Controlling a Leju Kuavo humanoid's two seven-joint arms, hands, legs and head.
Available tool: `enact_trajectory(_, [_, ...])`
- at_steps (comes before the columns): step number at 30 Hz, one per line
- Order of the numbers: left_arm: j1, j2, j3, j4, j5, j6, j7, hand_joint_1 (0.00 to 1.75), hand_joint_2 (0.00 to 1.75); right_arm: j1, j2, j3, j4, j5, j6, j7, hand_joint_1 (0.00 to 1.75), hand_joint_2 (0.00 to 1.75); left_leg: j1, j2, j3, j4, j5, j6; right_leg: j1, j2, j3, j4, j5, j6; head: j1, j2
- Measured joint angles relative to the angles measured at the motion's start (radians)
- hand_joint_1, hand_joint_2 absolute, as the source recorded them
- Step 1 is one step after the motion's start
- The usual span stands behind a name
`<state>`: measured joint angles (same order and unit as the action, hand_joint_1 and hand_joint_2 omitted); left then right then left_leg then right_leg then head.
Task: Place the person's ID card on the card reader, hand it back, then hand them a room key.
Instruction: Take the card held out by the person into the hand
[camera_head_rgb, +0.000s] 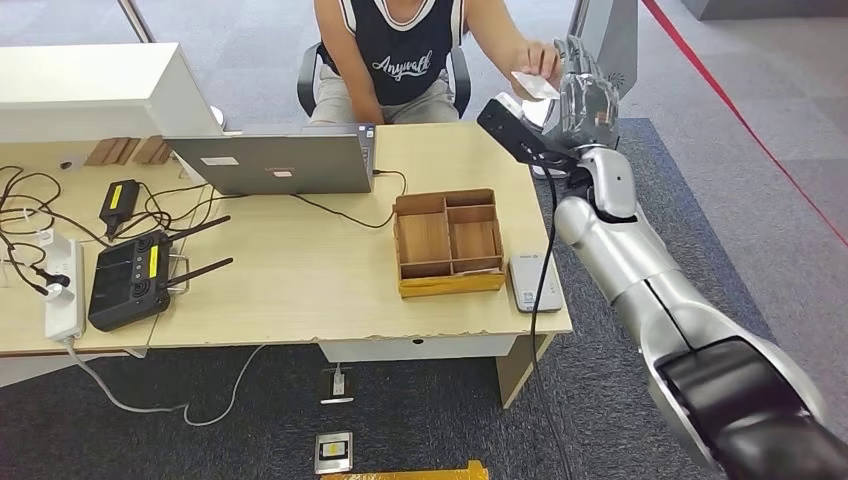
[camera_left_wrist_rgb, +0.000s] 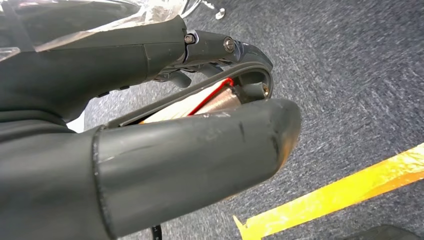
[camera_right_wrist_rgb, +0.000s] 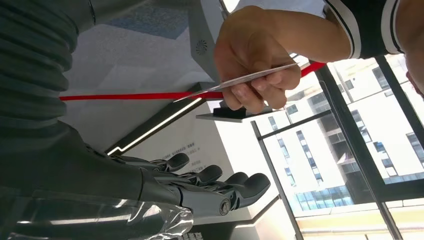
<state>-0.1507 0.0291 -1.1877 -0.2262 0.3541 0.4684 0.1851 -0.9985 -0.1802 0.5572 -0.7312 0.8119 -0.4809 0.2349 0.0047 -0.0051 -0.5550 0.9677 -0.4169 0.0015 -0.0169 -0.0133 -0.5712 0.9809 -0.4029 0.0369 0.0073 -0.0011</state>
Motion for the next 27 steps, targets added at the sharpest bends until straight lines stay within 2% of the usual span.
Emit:
enact_trajectory(7, [-0.004,0.0,-0.019,0.0,-0.013,-0.006,-0.007,0.0,0.0,-0.013,0.024,0.081,0.077,0.017,-0.001,0.018,0.0,1.75,0.0,0.0,-0.001,0.0,0.0,0.0,0.0,0.0,-0.001,0.0,0.0,0.0,0.0,0.0])
enact_trajectory(20, [-0.006,-0.001,-0.032,0.0,-0.024,-0.008,-0.01,0.0,0.0,-0.026,0.019,0.135,0.142,0.056,-0.009,0.065,0.0,1.75,0.0,0.0,0.0,0.0,0.0,0.0,0.0,0.0,-0.001,0.0,0.0,0.0,0.0,0.0])
enact_trajectory(21, [-0.006,-0.001,-0.033,0.0,-0.025,-0.008,-0.01,0.0,0.0,-0.026,0.017,0.136,0.145,0.052,-0.012,0.064,0.38,1.75,0.0,0.0,0.0,0.0,0.0,0.0,0.0,0.0,-0.001,0.0,0.0,0.0,0.0,0.0])
enact_trajectory(24, [-0.006,-0.001,-0.037,0.0,-0.025,-0.008,-0.01,0.0,0.0,-0.026,0.012,0.137,0.152,0.038,-0.024,0.059,1.68,1.75,0.0,0.001,0.0,0.0,0.0,0.0,0.0,0.0,-0.001,0.0,0.0,0.0,0.0,0.0])
enact_trajectory(25, [-0.005,-0.001,-0.038,0.0,-0.025,-0.008,-0.01,0.0,0.0,-0.026,0.011,0.137,0.154,0.033,-0.028,0.056,1.75,1.75,0.0,0.001,0.0,0.0,0.0,0.0,0.0,0.0,-0.001,0.0,0.0,0.0,0.0,0.0])
enact_trajectory(27, [-0.005,-0.001,-0.039,0.0,-0.025,-0.008,-0.011,0.0,0.0,-0.026,0.009,0.136,0.155,0.024,-0.035,0.049,1.75,1.75,0.0,0.001,-0.001,0.0,0.0,0.0,0.0,0.0,-0.001,0.0,0.0,0.0,0.0,0.0])
